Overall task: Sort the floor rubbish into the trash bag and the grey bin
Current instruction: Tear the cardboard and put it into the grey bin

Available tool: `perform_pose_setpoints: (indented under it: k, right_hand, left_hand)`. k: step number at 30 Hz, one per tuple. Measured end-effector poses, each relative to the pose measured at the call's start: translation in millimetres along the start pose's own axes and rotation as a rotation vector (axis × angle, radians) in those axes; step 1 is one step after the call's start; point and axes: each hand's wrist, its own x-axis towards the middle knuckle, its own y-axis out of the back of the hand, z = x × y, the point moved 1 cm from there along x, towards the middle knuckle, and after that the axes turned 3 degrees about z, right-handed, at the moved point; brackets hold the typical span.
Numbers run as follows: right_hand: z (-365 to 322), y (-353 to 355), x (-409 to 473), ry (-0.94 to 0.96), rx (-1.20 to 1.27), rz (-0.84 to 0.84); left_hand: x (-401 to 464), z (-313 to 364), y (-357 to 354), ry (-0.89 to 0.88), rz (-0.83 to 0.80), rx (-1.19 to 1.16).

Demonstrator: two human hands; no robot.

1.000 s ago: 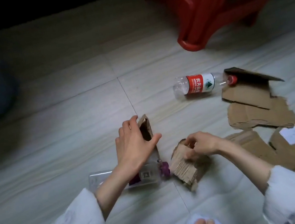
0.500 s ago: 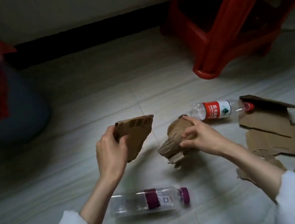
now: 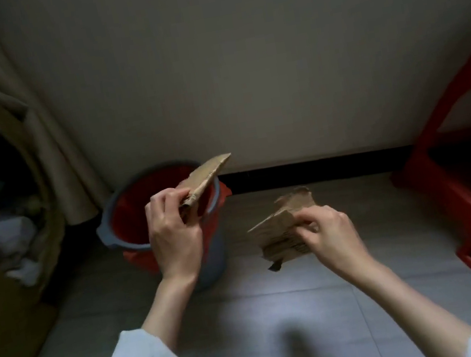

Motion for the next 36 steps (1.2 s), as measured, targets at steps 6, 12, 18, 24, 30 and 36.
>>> perform_pose_setpoints:
  k: [6, 12, 18, 24, 30, 36]
  right_hand:
    - [0.4, -20.2, -13.6, 0.079, -0.009, 0.106]
    - [13.2, -18.4, -20.9, 0.102, -0.066, 0.132]
    - [6.4, -13.4, -17.9, 0.169, -0.16, 0.21]
    - [6.3, 22.6, -9.0, 0.137, -0.211, 0.443]
    - [5.3, 84.2, 0.0, 0.094, -0.079, 0.728]
    - [12.3, 91.6, -3.0, 0.102, 0.032, 0.753]
  left_hand:
    - [7.1, -69.2, -19.3, 0.094, -0.277, 0.365]
    - [-25.2, -95.2, -31.3, -0.045, -0.557, 0.435]
    - [-56.9, -89.6, -18.5, -0.157, -0.426, 0.37]
    - [-94.8, -49.3, -27.6, -0.297, -0.443, 0.214]
    - [-108.7, 22.0, -62.3, -0.41, -0.556, 0.071]
    - [-133.0, 61.3, -66.4, -0.445, -0.664, -0.049]
